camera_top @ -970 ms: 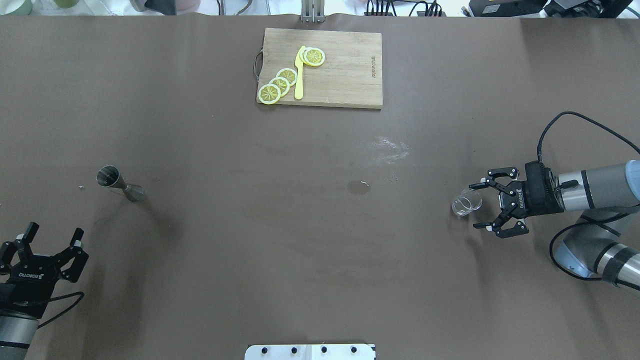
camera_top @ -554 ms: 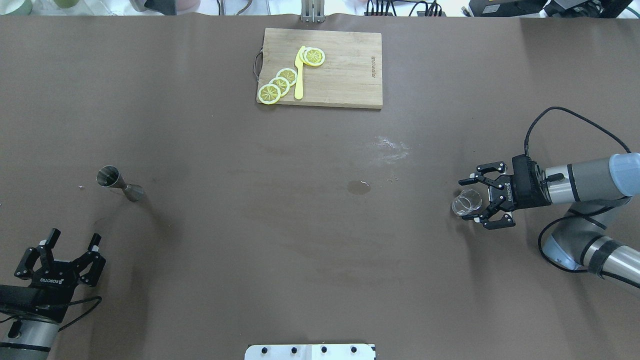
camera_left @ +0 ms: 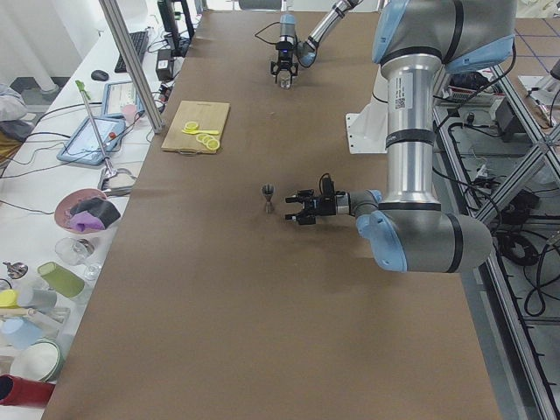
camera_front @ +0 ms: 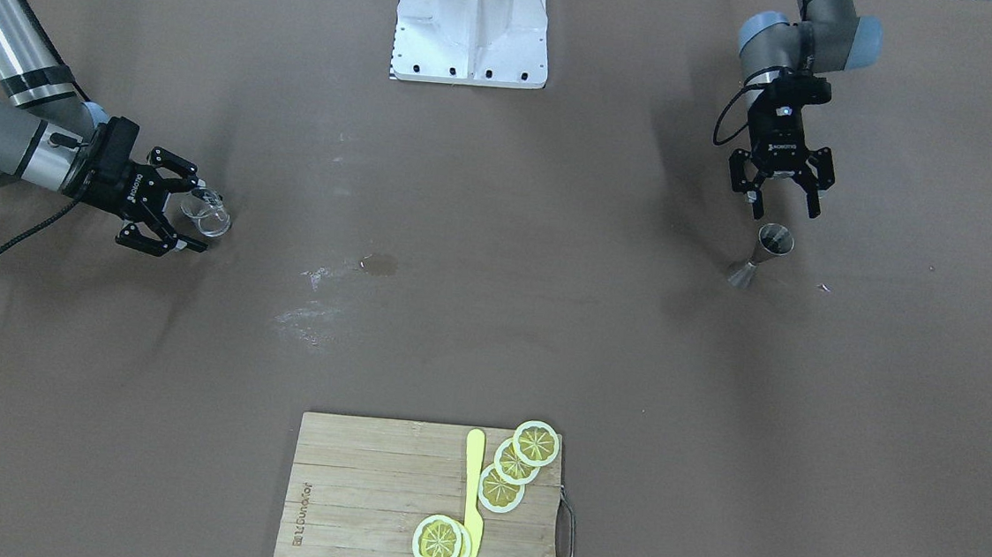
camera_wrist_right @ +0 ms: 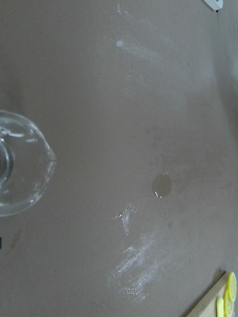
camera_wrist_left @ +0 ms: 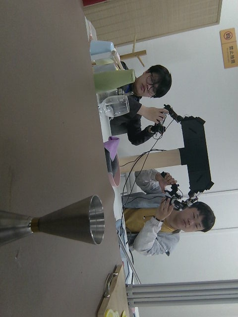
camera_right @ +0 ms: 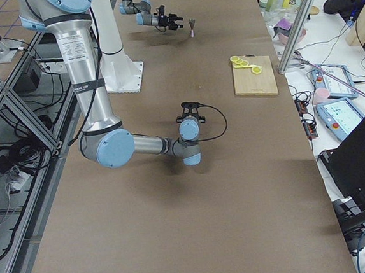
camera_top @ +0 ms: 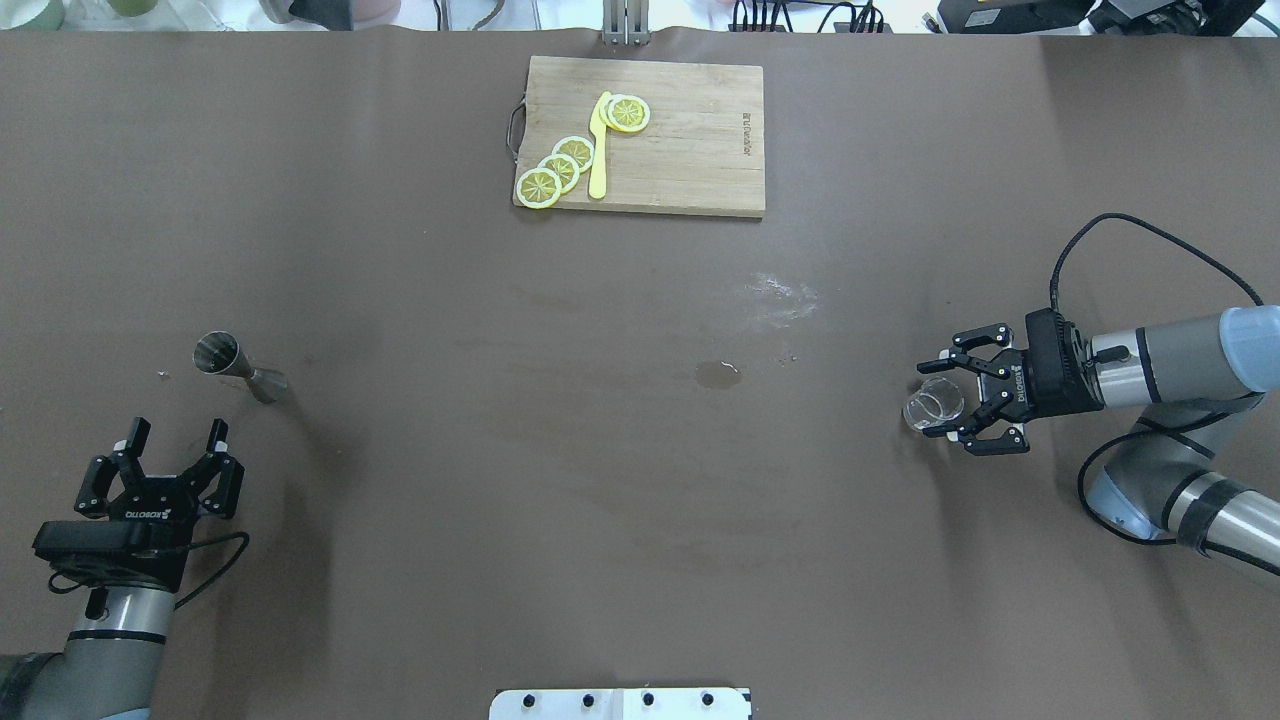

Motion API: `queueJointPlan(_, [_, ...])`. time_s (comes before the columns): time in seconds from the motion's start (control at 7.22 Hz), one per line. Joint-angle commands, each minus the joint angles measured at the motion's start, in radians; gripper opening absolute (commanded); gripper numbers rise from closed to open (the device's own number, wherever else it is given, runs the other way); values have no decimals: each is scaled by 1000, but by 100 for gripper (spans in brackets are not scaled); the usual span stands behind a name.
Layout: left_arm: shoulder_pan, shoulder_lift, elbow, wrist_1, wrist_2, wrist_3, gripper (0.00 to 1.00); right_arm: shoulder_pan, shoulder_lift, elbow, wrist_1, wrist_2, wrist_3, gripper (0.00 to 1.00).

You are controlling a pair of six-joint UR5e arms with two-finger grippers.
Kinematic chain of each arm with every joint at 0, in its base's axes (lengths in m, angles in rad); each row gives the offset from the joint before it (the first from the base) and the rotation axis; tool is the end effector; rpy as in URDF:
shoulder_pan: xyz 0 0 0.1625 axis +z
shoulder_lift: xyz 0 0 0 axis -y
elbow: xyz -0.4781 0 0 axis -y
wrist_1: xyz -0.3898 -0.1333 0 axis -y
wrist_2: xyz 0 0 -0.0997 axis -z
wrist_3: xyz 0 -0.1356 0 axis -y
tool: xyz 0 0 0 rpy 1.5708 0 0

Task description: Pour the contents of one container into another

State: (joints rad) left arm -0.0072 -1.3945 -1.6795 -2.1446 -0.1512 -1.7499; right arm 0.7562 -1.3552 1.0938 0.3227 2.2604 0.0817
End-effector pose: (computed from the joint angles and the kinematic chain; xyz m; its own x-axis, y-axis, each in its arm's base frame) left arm 0.4002 -0.2702 0.6290 0.7750 -0.0324 -0.6311 0.6285 0.1437 0.7644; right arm -0.3876 -0.4302 0.6243 0.0636 -0.9971 0.0426 -0.0499 0.0395 0.9980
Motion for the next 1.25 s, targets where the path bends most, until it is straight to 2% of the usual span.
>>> queueJointPlan(0.0, [-28,-52,18,3,-42,1,84,0,-1,0,-1,1,1,76])
queueJointPlan(0.28, [-83,-99,55,5,-105,4,84,0,-1,0,-1,1,4,69])
queueJointPlan(0.55, [-128,-155,101,5,-110,7,83,0,-1,0,-1,4,4,58])
queueJointPlan(0.83, [-140,-170,101,5,-108,7,83,17,2,1,-5,10,4,34])
queueJointPlan(1.11, [-148,-184,103,6,-108,9,83,87,13,3,-20,78,4,14])
